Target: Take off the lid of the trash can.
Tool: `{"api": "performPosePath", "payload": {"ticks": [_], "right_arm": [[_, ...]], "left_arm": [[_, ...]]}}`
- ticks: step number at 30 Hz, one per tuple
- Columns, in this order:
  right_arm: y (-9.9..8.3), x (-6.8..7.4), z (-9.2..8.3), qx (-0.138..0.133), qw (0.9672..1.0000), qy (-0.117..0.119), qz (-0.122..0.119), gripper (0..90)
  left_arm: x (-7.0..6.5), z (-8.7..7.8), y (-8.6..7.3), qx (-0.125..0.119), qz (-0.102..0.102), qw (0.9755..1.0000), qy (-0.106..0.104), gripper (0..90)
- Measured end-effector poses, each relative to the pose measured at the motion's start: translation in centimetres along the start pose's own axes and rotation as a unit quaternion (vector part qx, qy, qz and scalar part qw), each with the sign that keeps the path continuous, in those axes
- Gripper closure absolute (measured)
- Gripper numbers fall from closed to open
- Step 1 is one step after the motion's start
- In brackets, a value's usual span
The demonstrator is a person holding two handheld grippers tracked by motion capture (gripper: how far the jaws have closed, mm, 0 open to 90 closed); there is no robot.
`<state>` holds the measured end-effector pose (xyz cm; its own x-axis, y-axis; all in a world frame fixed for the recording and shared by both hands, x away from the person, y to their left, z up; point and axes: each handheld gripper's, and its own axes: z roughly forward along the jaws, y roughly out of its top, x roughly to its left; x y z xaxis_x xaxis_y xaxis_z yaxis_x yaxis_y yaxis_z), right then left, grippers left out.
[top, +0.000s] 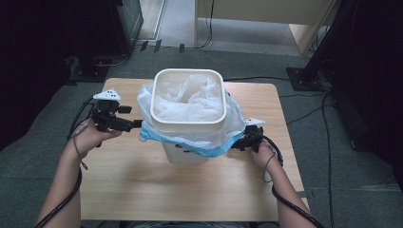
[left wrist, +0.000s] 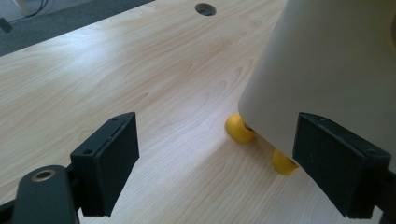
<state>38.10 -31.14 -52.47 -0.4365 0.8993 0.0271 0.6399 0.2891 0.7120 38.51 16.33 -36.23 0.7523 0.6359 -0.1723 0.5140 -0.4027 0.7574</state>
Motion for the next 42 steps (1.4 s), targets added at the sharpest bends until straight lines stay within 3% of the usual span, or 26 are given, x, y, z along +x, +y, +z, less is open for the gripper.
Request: {"api": "performPosePath", "payload": {"ticks": [5,12,15,17,26,28,36,39,42], "right_arm": [[0.0,0.0,0.0,0.000,1.0000,0.000,0.000,0.0],[0.0,0.0,0.0,0.000,1.0000,0.000,0.001,0.0],[0.0,0.1,0.0,0.000,1.0000,0.000,0.001,0.0],[0.0,0.1,0.0,0.000,1.0000,0.000,0.001,0.0],[0.0,0.0,0.0,0.000,1.0000,0.000,0.001,0.0],[0.0,0.0,0.0,0.000,1.0000,0.000,0.001,0.0],[0.0,0.1,0.0,0.000,1.0000,0.000,0.001,0.0],[0.0,0.0,0.0,0.000,1.0000,0.000,0.001,0.0],[0.0,0.1,0.0,0.000,1.0000,0.000,0.001,0.0]], "left_arm": [[0.5,0.2,0.6,0.020,0.004,0.9997,0.014,14.1],[0.9,-0.1,1.0,0.002,-0.002,0.9999,0.011,14.2],[0.9,-0.1,1.3,0.011,0.006,0.9997,0.019,14.1],[0.9,-0.2,1.5,0.016,0.023,0.9994,0.023,14.2],[0.5,-0.9,3.0,0.007,0.044,0.9989,0.014,14.5],[0.4,-1.0,3.2,0.009,0.042,0.9990,0.010,24.1],[0.5,-1.4,3.7,0.010,0.030,0.9995,0.003,26.4],[0.6,-1.6,3.8,0.006,0.028,0.9996,-0.001,34.6],[0.6,-1.8,3.9,0.005,0.025,0.9997,-0.005,35.2]]}}
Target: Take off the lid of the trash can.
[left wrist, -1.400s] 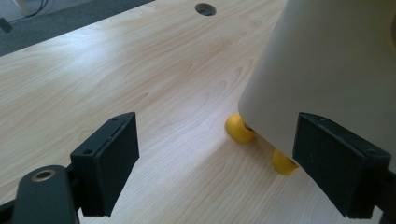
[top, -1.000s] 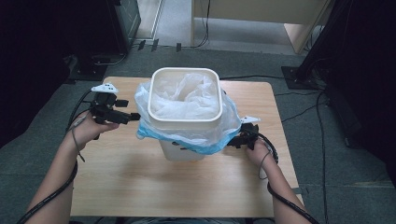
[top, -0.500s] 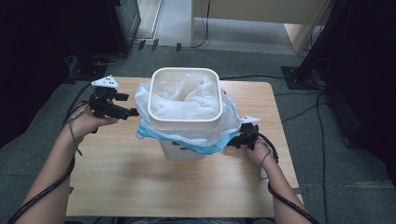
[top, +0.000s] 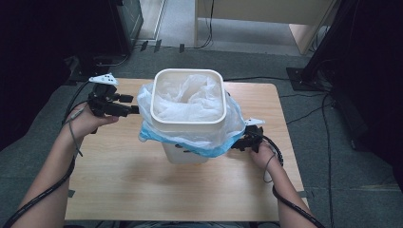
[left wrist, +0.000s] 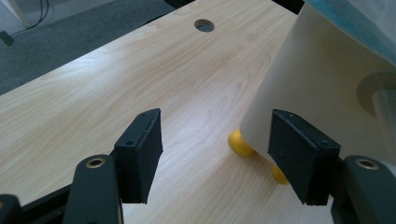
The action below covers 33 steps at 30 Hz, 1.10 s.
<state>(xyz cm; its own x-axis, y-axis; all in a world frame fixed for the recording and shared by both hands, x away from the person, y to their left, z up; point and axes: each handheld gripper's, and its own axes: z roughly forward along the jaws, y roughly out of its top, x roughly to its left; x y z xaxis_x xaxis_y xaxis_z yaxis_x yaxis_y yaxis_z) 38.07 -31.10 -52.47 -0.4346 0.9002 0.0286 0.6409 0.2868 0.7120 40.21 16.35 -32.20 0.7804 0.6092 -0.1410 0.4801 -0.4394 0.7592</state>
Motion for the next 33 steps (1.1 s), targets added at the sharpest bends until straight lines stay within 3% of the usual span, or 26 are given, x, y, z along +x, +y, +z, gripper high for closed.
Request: {"api": "performPosePath", "payload": {"ticks": [4,9,33], "right_arm": [[0.0,0.0,0.0,0.000,1.0000,0.000,0.000,0.0],[0.0,0.0,0.0,0.000,1.0000,0.000,0.000,0.0],[0.0,0.0,0.0,0.000,1.0000,0.000,0.000,0.0]], "left_arm": [[0.0,-0.2,0.2,0.001,0.008,1.0000,0.005,34.7],[0.2,-0.5,0.6,-0.006,0.002,1.0000,0.007,33.0],[-0.2,-2.1,2.9,0.001,0.012,0.9999,0.009,31.5]]}}
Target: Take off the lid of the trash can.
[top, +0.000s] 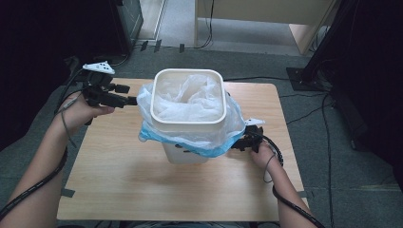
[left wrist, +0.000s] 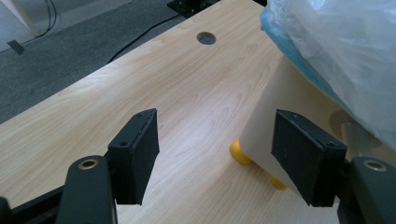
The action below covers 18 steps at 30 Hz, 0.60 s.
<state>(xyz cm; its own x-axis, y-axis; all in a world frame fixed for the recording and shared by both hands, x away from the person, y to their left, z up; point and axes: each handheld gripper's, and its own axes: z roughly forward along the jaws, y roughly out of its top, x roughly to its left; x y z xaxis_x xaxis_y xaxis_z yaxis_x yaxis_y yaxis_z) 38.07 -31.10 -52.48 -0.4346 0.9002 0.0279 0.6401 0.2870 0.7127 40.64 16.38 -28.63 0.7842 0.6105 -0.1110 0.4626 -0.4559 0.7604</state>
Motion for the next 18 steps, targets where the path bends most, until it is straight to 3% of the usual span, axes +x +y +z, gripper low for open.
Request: {"api": "performPosePath", "payload": {"ticks": [11,18], "right_arm": [[0.0,0.0,0.0,0.000,1.0000,0.000,0.000,0.0],[0.0,0.0,0.0,0.000,1.0000,0.000,0.000,0.0]], "left_arm": [[-0.1,-0.7,0.9,-0.003,0.010,0.9999,-0.010,33.8],[-0.3,-1.3,1.8,-0.005,0.015,0.9999,-0.002,32.8]]}}
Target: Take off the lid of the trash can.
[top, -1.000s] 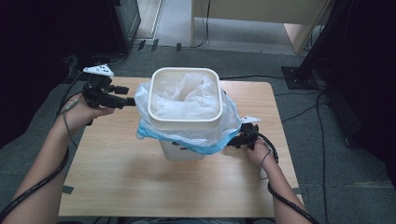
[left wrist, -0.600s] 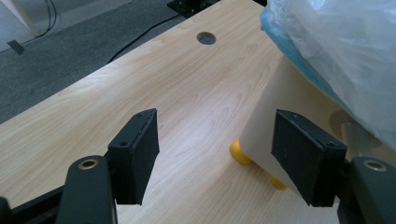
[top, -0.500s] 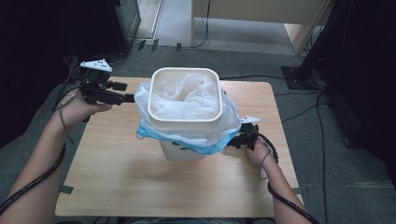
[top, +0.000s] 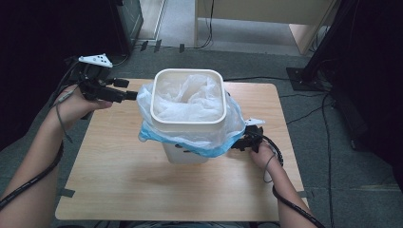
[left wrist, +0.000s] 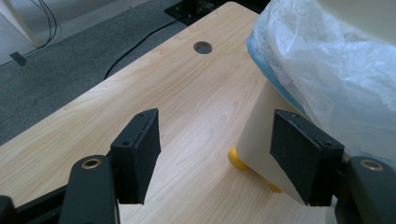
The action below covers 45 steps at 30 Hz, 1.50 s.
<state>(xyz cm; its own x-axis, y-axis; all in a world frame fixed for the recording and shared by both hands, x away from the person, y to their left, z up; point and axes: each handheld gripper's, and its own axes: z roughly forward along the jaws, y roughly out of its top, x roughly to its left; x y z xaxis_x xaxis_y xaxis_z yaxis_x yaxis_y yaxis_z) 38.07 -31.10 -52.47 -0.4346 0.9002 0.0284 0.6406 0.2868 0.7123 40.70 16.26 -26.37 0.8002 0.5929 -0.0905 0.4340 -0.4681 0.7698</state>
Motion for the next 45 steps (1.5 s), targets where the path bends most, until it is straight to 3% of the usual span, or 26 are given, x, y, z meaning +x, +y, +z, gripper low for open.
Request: {"api": "performPosePath", "payload": {"ticks": [21,24,45], "right_arm": [[0.0,0.0,0.0,0.000,1.0000,0.000,0.000,0.0],[0.0,0.0,0.0,0.000,1.0000,0.000,0.000,0.0],[0.0,0.0,0.0,0.000,1.0000,0.000,0.000,0.0]], "left_arm": [[-0.4,-1.1,2.8,-0.014,0.006,0.9999,-0.004,33.0],[-0.4,-1.1,3.1,-0.026,-0.005,0.9994,-0.022,32.9],[-1.8,-0.8,5.7,-0.029,0.017,0.9992,-0.022,32.0]]}}
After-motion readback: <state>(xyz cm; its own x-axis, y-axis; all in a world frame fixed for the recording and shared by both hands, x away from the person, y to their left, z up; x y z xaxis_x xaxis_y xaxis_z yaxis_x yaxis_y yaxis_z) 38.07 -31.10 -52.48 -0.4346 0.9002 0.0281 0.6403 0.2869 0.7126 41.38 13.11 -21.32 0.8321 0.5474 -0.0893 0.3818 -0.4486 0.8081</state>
